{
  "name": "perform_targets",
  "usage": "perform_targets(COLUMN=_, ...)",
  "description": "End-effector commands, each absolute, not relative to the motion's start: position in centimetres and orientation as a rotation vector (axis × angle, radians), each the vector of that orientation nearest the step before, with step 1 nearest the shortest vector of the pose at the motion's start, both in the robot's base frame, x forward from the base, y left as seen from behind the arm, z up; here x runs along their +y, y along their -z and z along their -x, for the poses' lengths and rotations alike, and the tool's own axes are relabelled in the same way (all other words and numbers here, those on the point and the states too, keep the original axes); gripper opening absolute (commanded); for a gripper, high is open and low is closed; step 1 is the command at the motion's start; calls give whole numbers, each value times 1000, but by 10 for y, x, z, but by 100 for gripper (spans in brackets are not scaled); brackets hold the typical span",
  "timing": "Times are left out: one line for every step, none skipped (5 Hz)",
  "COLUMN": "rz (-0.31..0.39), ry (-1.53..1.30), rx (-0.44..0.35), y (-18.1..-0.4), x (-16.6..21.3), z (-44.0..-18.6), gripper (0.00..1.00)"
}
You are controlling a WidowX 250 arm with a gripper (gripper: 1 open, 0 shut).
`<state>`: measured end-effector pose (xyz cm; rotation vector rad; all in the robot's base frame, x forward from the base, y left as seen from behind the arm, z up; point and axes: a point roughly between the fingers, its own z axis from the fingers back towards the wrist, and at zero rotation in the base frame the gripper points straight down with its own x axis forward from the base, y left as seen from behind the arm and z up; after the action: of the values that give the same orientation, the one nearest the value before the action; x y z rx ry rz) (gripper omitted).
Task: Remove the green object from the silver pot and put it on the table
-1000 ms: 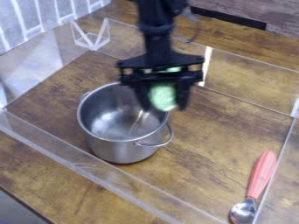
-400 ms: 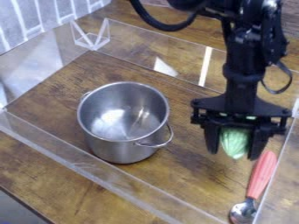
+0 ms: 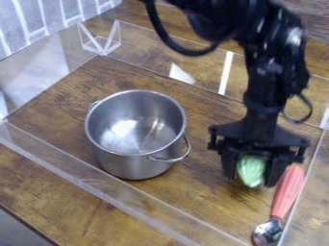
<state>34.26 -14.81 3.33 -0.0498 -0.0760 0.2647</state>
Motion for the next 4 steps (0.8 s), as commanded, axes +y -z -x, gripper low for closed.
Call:
perform_targets(rz=62, ry=-254, rx=-115, y=-51, x=-146, z=-344, gripper=0)
perform_targets(rz=52, ry=-265, rx=-105, y=-57, x=-143, z=-343, gripper=0)
perform_targets(rz=43, ry=-286, rx=-96, y=-60, x=-131, z=-345, gripper=0)
perform_targets(rz=34, ry=-307, rx=-87, y=-63, x=-119, z=-349, gripper=0)
